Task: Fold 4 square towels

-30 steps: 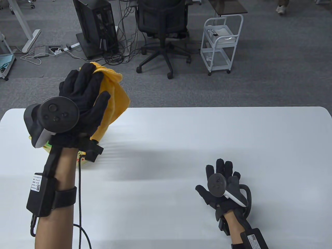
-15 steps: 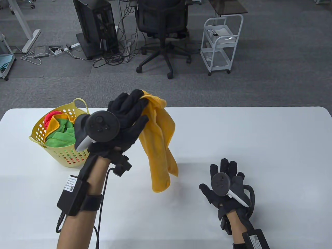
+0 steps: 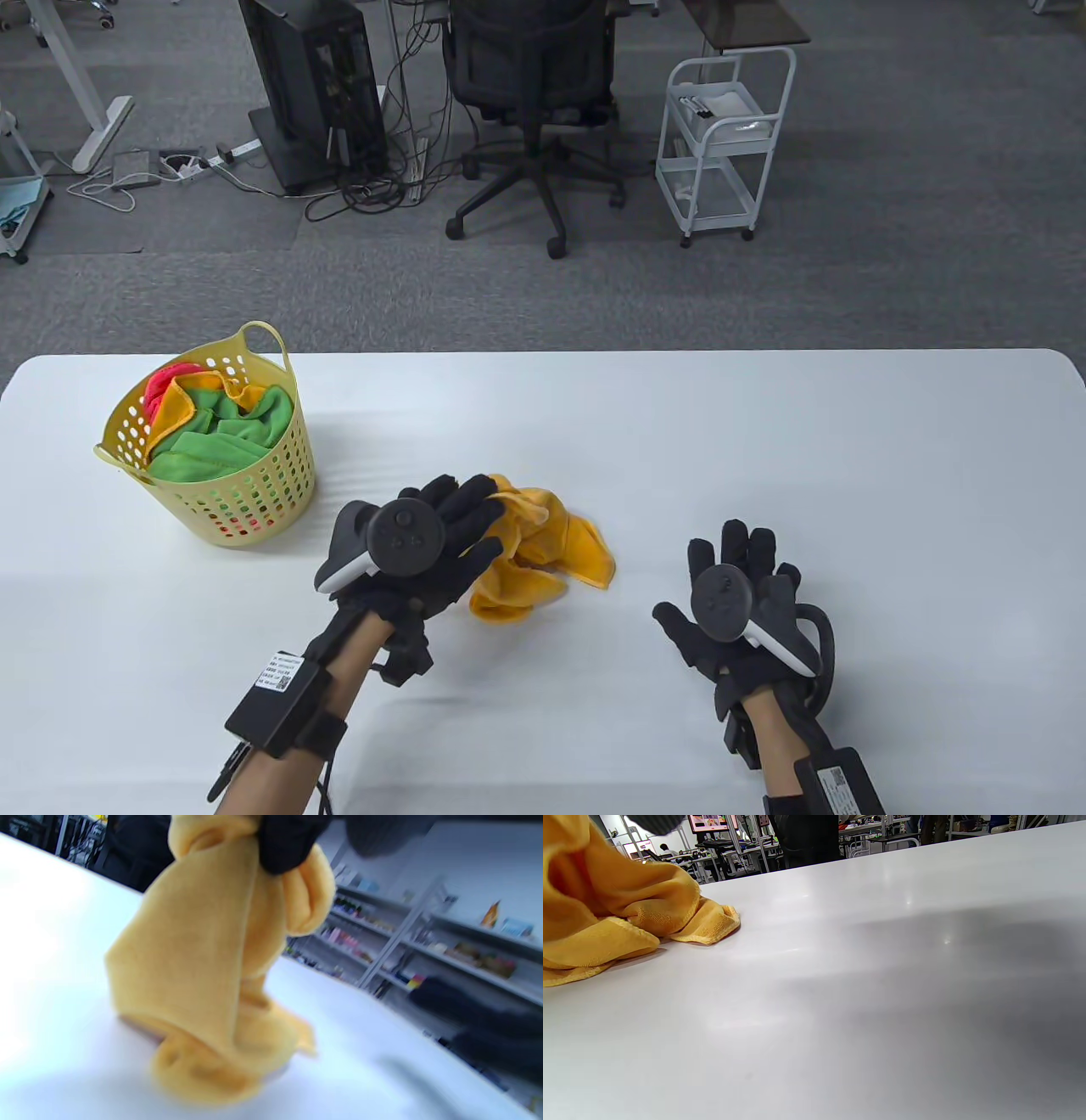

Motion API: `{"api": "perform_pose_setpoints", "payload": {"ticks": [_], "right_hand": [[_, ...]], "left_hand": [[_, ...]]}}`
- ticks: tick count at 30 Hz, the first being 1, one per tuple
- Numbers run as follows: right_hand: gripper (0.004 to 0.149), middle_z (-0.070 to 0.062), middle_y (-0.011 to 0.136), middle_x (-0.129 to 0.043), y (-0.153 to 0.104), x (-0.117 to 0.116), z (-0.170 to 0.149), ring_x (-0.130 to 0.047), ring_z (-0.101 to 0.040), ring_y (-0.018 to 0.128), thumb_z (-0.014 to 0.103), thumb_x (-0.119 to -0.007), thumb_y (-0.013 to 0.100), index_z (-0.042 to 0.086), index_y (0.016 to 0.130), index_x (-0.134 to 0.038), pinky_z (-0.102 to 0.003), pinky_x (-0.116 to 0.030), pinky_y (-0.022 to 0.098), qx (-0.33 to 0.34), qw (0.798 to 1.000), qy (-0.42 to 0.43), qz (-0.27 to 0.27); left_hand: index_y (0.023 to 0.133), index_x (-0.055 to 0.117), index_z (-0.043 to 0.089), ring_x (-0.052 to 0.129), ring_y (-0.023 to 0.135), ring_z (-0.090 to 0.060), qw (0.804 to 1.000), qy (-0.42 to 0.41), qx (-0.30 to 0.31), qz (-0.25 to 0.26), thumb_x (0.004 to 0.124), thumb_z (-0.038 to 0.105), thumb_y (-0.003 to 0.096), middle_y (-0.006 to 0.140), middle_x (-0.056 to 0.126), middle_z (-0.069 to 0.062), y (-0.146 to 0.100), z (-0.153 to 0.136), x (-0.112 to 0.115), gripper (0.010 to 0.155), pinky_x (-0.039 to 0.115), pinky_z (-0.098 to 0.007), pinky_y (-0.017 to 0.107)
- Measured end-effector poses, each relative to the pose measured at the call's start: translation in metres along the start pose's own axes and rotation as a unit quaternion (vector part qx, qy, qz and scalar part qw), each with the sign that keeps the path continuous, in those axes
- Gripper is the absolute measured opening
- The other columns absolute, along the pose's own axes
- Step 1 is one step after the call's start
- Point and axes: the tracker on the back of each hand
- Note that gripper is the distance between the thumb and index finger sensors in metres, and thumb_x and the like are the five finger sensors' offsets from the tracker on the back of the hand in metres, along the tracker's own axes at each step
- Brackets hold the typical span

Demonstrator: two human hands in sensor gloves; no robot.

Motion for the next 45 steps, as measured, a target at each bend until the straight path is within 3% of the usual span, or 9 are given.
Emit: {"api": "perform_pose_setpoints", "payload": {"ticks": [6,12,16,18,21,29,33,39,45], "right_hand": [[0.088,-0.025,0.118,0.009,0.001,-0.003,0.001,0.011,-0.051,0.101,0.062,-0.061,0.063,0.008,0.118,-0.019,-0.073,-0.010,0.068,-0.003,1.000,-0.007,0.007],[0.088,-0.025,0.118,0.009,0.002,-0.006,0.001,0.011,-0.051,0.101,0.062,-0.061,0.063,0.008,0.118,-0.019,-0.073,-0.010,0.068,-0.007,1.000,-0.011,0.015],[0.088,-0.025,0.118,0.009,0.002,-0.005,0.001,0.010,-0.051,0.101,0.062,-0.061,0.063,0.008,0.118,-0.020,-0.073,-0.010,0.068,-0.008,1.000,-0.006,0.014],[0.088,-0.025,0.118,0.009,0.002,-0.004,0.001,0.010,-0.051,0.101,0.062,-0.061,0.063,0.008,0.118,-0.020,-0.073,-0.011,0.068,-0.008,1.000,-0.004,0.013],[0.087,-0.026,0.118,0.009,0.002,-0.004,0.001,0.010,-0.051,0.101,0.062,-0.061,0.063,0.008,0.118,-0.020,-0.073,-0.011,0.068,-0.007,1.000,-0.002,0.011],[0.088,-0.026,0.118,0.008,0.001,-0.005,0.004,0.010,-0.051,0.102,0.062,-0.061,0.063,0.008,0.118,-0.020,-0.073,-0.011,0.068,0.003,1.000,-0.003,0.011],[0.088,-0.026,0.118,0.008,0.001,-0.004,0.003,0.010,-0.052,0.102,0.062,-0.061,0.063,0.008,0.118,-0.020,-0.073,-0.011,0.068,0.003,1.000,0.000,0.010],[0.088,-0.026,0.118,0.008,0.002,-0.003,0.003,0.010,-0.051,0.102,0.062,-0.061,0.063,0.008,0.118,-0.020,-0.073,-0.011,0.068,0.003,1.000,0.004,0.009],[0.088,-0.025,0.118,0.008,0.002,-0.002,0.005,0.009,-0.051,0.102,0.062,-0.061,0.063,0.008,0.118,-0.020,-0.073,-0.012,0.068,0.006,1.000,0.000,0.010]], "left_hand": [[0.110,0.067,0.015,0.031,0.111,-0.050,0.996,0.040,-0.037,-0.072,0.058,0.050,0.0610,0.127,0.046,-0.005,-0.003,-0.028,0.030,0.061,0.020,-0.068,0.077],[0.110,0.069,0.021,0.033,0.111,-0.051,0.995,0.041,-0.040,-0.076,0.059,0.052,0.0607,0.126,0.045,-0.016,-0.007,-0.032,0.029,0.059,0.020,-0.069,0.077],[0.106,0.076,0.026,0.037,0.110,-0.053,0.999,0.031,-0.027,-0.030,0.063,0.056,0.0597,0.126,0.047,-0.018,-0.014,-0.022,0.009,0.057,0.023,-0.070,0.077],[0.103,0.079,0.025,0.050,0.109,-0.052,0.999,0.031,-0.018,0.026,0.067,0.056,0.0588,0.122,0.058,-0.019,-0.016,-0.013,-0.003,0.056,0.032,-0.068,0.079],[0.109,0.071,0.020,0.061,0.106,-0.050,0.995,0.046,-0.014,0.087,0.072,0.054,0.0577,0.118,0.069,-0.017,-0.010,-0.001,-0.012,0.061,0.042,-0.065,0.080],[0.114,0.060,0.021,0.052,0.100,-0.050,0.985,0.155,-0.063,-0.045,0.078,0.052,0.0558,0.116,0.060,-0.016,0.053,0.021,0.006,0.068,0.030,-0.066,0.078],[0.113,0.062,0.023,0.053,0.098,-0.049,0.975,0.198,-0.075,-0.069,0.080,0.051,0.0549,0.109,0.064,-0.012,0.069,0.024,0.014,0.066,0.027,-0.068,0.076],[0.105,0.074,0.029,0.071,0.091,-0.039,0.964,0.234,-0.080,-0.096,0.083,0.044,0.0549,0.092,0.082,-0.001,0.076,0.022,0.018,0.053,0.033,-0.066,0.077],[0.103,0.076,0.028,0.072,0.089,-0.040,0.970,0.201,-0.093,-0.098,0.077,0.038,0.0583,0.087,0.082,-0.001,0.067,0.018,-0.002,0.046,0.035,-0.065,0.077]]}}
Point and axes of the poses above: the tracker on the back of each hand, its own z axis roughly to the thumb side, its own y axis roughly from the wrist to the fingertips, x = y × z
